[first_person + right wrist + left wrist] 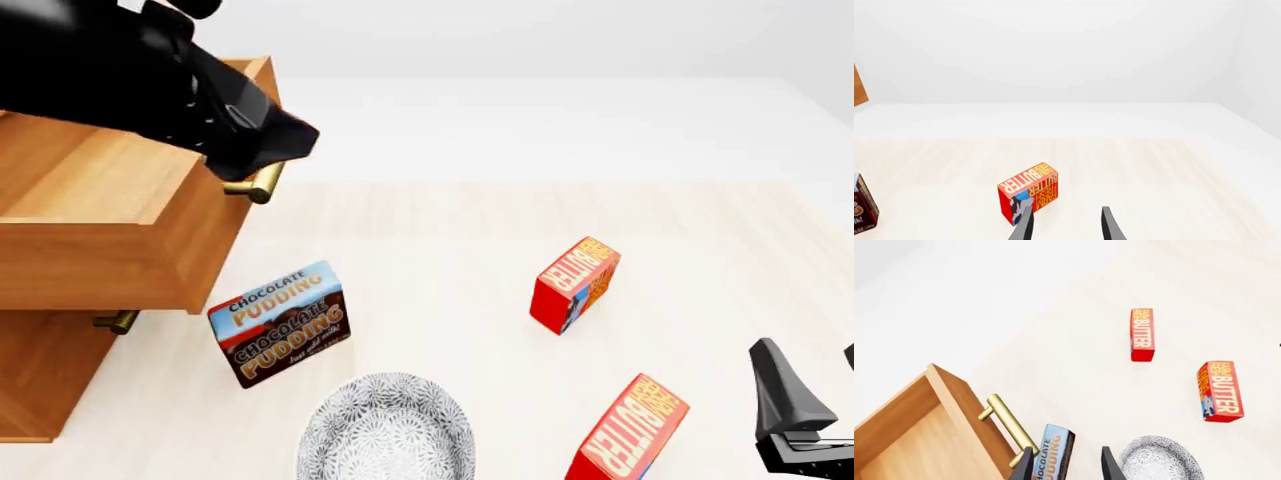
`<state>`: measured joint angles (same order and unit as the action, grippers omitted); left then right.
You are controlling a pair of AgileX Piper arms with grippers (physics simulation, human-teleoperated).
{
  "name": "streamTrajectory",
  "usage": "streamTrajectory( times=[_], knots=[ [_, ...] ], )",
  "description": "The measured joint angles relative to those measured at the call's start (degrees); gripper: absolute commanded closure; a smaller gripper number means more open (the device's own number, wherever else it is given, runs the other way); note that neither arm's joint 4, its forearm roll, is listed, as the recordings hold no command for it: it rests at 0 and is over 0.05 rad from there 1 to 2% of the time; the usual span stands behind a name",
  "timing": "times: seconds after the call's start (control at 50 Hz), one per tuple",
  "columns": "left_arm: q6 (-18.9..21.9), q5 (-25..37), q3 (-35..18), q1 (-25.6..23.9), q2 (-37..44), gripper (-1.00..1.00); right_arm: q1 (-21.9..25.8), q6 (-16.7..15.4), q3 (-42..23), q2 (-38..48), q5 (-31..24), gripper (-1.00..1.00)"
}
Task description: Put the butter at the front in the top drawer of the cabinet and close it.
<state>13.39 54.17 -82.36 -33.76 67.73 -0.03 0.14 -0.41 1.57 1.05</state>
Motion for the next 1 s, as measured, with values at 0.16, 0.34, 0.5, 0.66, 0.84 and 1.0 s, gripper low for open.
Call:
streamTrajectory(
  times=[0.16, 0.34, 0.5, 0.66, 0.84, 1.0],
  knots=[
    [1.5, -5.1, 2.0, -1.8, 1.2, -1.00, 0.0, 0.0, 0.0, 0.0, 0.0, -1.00],
    [2.2, -8.4, 0.9, -3.7, 5.3, -1.00, 0.0, 0.0, 0.0, 0.0, 0.0, -1.00],
    [2.0, -10.3, -2.0, -5.4, 10.7, -1.00, 0.0, 0.0, 0.0, 0.0, 0.0, -1.00],
    [1.5, -11.6, -5.4, -6.6, 16.1, -1.00, 0.0, 0.0, 0.0, 0.0, 0.0, -1.00],
    [0.7, -12.8, -10.2, -7.6, 23.0, -1.00, 0.0, 0.0, 0.0, 0.0, 0.0, -1.00],
    [0.0, -13.3, -14.7, -8.1, 28.4, -1.00, 0.0, 0.0, 0.0, 0.0, 0.0, -1.00]
  ],
)
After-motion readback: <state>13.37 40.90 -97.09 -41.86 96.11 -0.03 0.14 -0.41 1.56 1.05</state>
